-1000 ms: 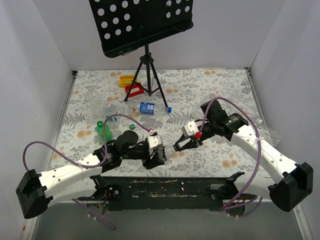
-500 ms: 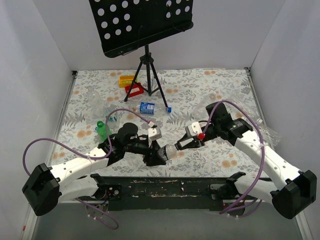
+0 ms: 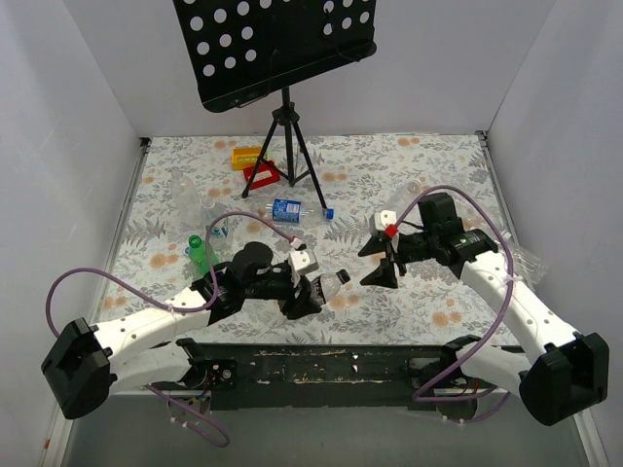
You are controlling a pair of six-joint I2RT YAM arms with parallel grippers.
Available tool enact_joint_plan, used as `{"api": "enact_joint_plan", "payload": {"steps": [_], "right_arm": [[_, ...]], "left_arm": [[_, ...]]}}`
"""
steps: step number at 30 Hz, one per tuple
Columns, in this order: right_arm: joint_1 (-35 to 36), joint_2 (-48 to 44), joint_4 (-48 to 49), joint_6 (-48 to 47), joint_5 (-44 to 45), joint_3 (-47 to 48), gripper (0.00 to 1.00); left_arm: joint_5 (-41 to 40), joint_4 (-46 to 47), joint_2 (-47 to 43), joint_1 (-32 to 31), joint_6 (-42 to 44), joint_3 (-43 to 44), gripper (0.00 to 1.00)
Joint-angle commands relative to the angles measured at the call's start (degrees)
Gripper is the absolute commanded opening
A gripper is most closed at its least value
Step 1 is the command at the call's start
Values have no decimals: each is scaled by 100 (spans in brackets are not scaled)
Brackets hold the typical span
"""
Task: Unscrew the bottle caps
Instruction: Unscrew the bottle cap from the plastic bottle.
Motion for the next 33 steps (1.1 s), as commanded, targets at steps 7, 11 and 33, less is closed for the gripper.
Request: {"api": "enact_joint_plan", "payload": {"steps": [7, 11, 33], "right_arm": [[-228, 883, 376, 3715, -854, 280, 75], [-219, 1174, 357, 4191, -1275, 289, 75], [45, 1702, 736, 4517, -1259, 359, 26]], "left_arm": [[-2561, -556, -209, -1042, 970, 328, 6], [-2606, -468, -121, -1095, 961, 328, 6], [-2404, -213, 73, -1183, 917, 328, 6]]}}
